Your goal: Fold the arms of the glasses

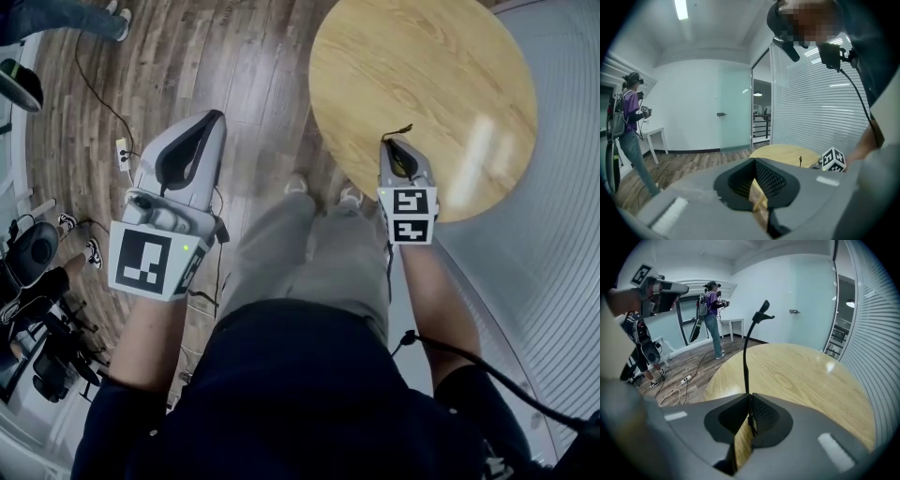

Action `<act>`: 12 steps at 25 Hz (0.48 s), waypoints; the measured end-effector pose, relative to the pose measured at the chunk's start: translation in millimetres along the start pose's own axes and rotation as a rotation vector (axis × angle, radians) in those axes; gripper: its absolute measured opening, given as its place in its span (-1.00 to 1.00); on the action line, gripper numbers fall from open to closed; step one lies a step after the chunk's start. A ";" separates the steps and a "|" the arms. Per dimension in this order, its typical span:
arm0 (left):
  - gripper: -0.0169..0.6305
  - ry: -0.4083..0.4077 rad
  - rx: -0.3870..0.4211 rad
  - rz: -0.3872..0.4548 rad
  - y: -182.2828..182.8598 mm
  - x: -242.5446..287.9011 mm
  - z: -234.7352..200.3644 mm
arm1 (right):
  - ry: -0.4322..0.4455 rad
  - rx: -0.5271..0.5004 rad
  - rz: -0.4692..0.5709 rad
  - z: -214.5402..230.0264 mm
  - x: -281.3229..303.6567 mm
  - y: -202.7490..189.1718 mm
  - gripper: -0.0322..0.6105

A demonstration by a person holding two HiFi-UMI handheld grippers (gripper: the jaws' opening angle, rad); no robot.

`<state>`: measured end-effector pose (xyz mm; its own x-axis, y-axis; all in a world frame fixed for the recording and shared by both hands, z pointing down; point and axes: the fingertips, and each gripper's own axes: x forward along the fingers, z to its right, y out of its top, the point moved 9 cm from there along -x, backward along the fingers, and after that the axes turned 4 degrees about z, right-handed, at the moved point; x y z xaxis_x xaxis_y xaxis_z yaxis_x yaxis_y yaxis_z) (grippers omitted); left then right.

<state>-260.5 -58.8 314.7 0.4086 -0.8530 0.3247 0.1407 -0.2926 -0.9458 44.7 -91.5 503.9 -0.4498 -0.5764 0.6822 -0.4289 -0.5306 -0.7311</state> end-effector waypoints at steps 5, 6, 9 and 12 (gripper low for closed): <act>-0.94 0.013 -0.004 -0.002 -1.5 0.9 3.5 | 0.019 0.000 -0.006 1.9 1.1 -1.2 -0.81; -0.94 0.015 -0.006 -0.002 -0.2 1.9 1.8 | 0.024 0.001 -0.007 1.8 2.0 1.0 -0.79; -0.94 0.021 -0.009 0.006 5.2 4.3 0.0 | 0.042 -0.003 -0.003 1.5 1.3 6.1 -0.77; -0.94 0.031 -0.006 0.025 12.9 2.3 8.2 | 0.059 -0.014 0.007 1.5 -10.2 5.8 -0.74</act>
<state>-250.3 -61.0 303.3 0.3842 -0.8730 0.3005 0.1252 -0.2732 -0.9538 48.0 -89.6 492.7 -0.4986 -0.5422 0.6764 -0.4359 -0.5176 -0.7363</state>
